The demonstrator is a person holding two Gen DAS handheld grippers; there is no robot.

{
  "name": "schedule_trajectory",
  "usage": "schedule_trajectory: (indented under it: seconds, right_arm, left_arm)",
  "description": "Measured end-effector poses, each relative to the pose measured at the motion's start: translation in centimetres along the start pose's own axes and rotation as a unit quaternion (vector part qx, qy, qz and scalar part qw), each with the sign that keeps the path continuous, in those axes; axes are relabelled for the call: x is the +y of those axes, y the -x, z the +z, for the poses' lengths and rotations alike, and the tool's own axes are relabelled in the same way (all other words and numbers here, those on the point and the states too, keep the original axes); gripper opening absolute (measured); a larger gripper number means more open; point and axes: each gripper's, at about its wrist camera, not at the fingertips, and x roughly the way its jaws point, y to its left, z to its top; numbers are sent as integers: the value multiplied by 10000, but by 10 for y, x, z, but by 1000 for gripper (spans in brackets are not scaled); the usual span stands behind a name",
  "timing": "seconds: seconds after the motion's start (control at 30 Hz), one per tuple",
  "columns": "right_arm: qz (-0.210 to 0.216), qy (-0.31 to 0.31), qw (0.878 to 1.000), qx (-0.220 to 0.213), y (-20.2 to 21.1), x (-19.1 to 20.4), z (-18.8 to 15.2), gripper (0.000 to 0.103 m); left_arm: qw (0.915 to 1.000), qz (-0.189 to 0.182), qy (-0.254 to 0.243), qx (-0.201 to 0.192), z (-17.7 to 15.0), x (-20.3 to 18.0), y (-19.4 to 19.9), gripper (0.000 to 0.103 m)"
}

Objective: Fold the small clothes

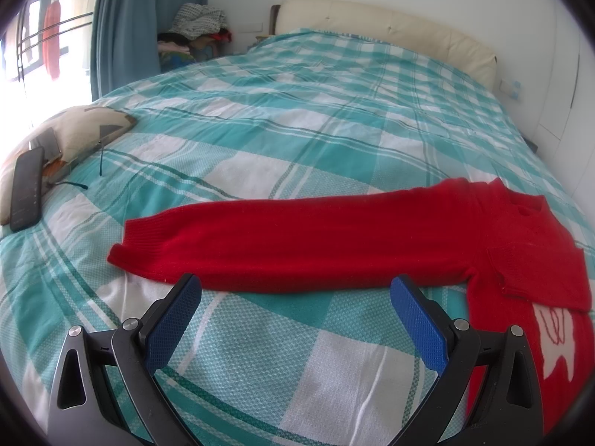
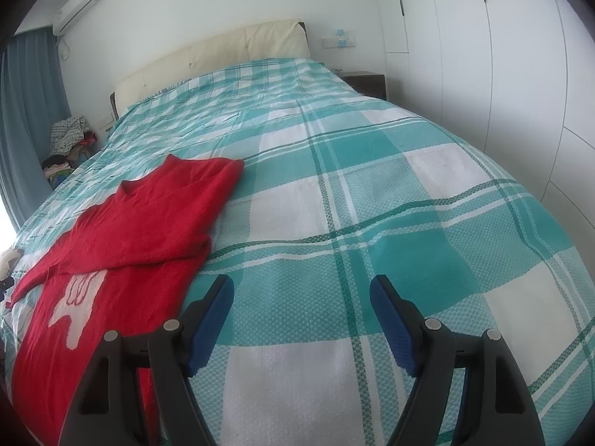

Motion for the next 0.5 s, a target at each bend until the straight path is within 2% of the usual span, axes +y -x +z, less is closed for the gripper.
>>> schedule_trajectory:
  seconds: [0.5]
  right_arm:
    - [-5, 3, 10000, -5, 1, 1, 0, 75]
  left_arm:
    - [10000, 6, -2, 3, 0, 0, 0, 102]
